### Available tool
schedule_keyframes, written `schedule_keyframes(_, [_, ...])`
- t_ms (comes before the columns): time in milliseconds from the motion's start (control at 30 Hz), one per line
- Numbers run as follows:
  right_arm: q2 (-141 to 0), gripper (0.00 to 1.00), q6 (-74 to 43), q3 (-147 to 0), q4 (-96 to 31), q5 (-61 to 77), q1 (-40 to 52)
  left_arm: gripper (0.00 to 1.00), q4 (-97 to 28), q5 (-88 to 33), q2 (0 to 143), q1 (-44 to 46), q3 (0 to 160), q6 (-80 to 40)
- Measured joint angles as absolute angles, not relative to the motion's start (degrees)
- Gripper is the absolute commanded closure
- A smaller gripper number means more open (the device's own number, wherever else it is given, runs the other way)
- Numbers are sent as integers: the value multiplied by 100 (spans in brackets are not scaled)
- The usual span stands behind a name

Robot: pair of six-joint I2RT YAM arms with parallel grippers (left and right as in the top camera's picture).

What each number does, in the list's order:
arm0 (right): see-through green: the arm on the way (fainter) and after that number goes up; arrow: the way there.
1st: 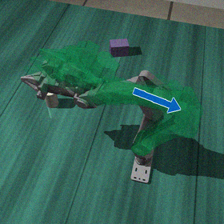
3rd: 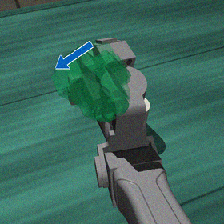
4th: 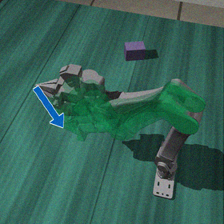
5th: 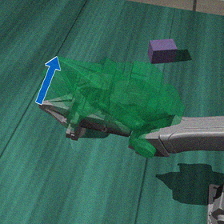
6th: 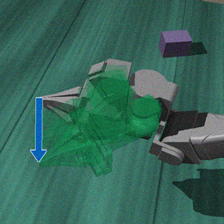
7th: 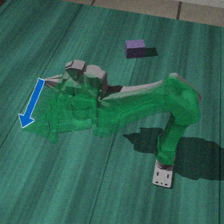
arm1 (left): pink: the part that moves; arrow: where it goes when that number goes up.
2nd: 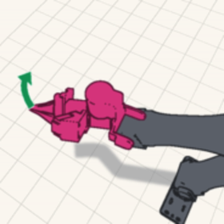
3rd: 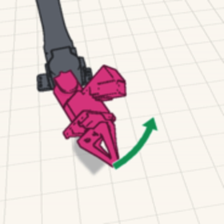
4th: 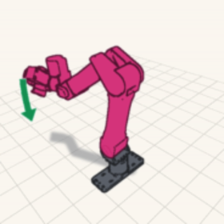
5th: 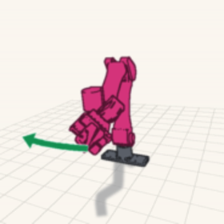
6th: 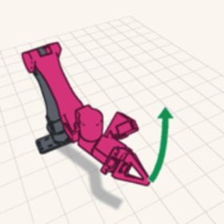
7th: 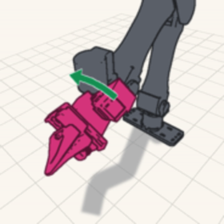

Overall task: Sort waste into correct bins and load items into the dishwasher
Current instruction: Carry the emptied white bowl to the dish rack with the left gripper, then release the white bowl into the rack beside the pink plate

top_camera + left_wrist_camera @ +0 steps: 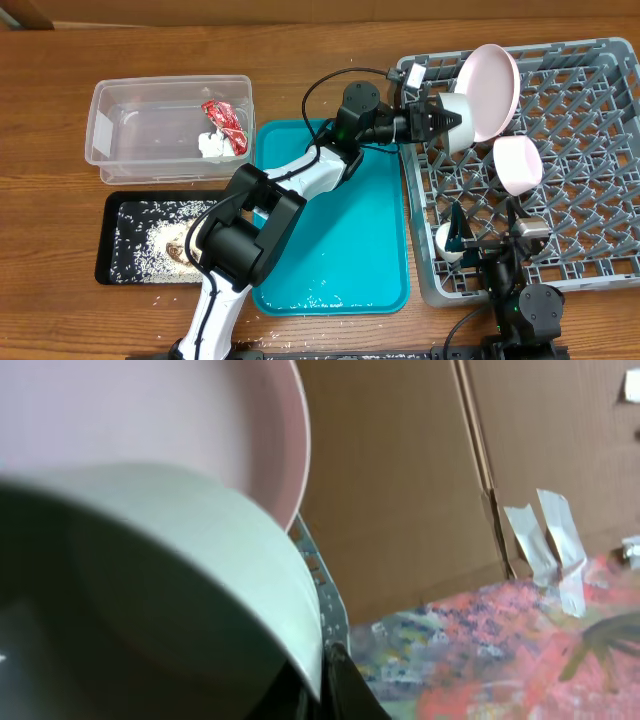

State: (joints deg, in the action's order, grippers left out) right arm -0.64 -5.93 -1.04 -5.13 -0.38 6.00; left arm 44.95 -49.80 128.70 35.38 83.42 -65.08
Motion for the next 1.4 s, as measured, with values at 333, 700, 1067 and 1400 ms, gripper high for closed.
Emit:
schedule_keyframes(333, [-64,0,-593,-104,-513,-38,598,0,4292,-5400,12870,3361,8383,-6506])
schedule_keyframes(700, [-64,0,-593,-104,-513,-36,600,0,3957,-5793,12870,2718,8388,-6812])
schedule_keyframes(1067, [-62,0,-591,-104,-517,-30,600,0,-8,-5546,11861,2287,8455,-5500])
schedule_keyframes(1400, [-60,0,-591,-104,-519,-23,598,0,-5354,-2134,8783,2405,8477,-2845])
